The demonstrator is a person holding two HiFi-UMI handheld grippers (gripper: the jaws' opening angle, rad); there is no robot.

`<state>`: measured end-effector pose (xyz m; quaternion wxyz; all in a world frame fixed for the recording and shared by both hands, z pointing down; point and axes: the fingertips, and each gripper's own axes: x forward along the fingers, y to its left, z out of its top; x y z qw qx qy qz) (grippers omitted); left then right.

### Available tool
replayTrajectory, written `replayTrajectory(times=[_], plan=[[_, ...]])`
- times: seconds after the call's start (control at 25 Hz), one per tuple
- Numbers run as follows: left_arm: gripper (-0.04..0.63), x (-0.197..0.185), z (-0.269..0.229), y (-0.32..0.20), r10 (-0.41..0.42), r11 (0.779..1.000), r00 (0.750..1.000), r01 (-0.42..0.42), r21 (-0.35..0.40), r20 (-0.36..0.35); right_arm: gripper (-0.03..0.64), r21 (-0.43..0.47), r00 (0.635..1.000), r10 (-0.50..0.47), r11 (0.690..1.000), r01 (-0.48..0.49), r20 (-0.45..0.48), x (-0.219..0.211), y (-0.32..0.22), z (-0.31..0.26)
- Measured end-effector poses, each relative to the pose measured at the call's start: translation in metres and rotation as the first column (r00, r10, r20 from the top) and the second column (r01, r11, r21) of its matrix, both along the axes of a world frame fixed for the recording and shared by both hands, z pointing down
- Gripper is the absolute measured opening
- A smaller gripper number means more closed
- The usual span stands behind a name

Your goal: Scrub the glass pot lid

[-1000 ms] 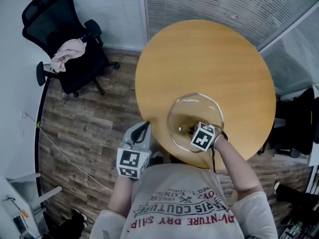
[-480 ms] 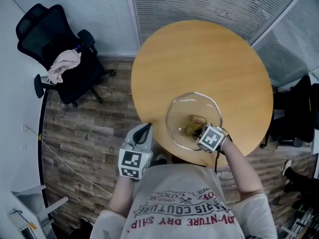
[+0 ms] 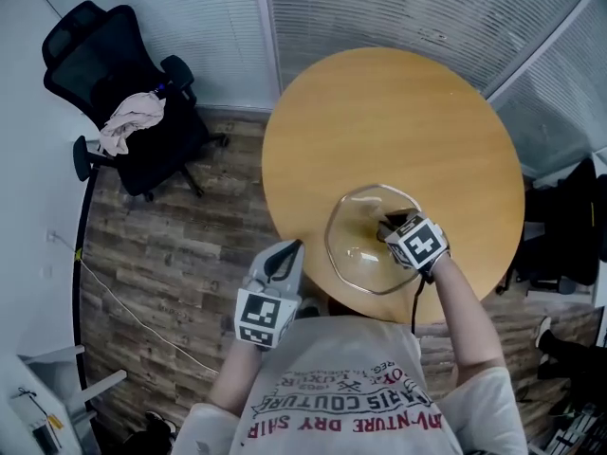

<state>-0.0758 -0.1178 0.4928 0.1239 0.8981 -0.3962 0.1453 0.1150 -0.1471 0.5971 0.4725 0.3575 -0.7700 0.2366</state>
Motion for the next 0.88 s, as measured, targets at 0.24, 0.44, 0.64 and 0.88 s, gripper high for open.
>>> replayTrajectory(times=[0.24,0.44,0.64,0.88], plan=[[0.008,-0.004,0.008,-0.015,-0.039,0.999,0.999,0.039,-0.016,0.005,0.052,-0.023,0.985,0.142,0.989,-0.144,-0.098,0.040,-0.046,0.032],[0.008,-0.009,0.008,-0.028,-0.073,0.997,0.997,0.074,-0.028,0.022,0.052,-0.102,0.981,0.165,0.979,-0.175,-0.107,0.050,-0.060,0.063],[0.008,-0.011,0.013,-0.036,-0.084,0.995,0.996,0.085,-0.042,0.035,0.052,-0.135,0.967,0.228,0.961,-0.242,-0.112,0.059,-0.069,0.087],[0.008,-0.019,0.020,-0.040,-0.111,0.992,0.993,0.113,-0.058,0.044,0.054,-0.110,0.946,0.150,0.976,-0.188,-0.286,0.072,-0.070,0.090]])
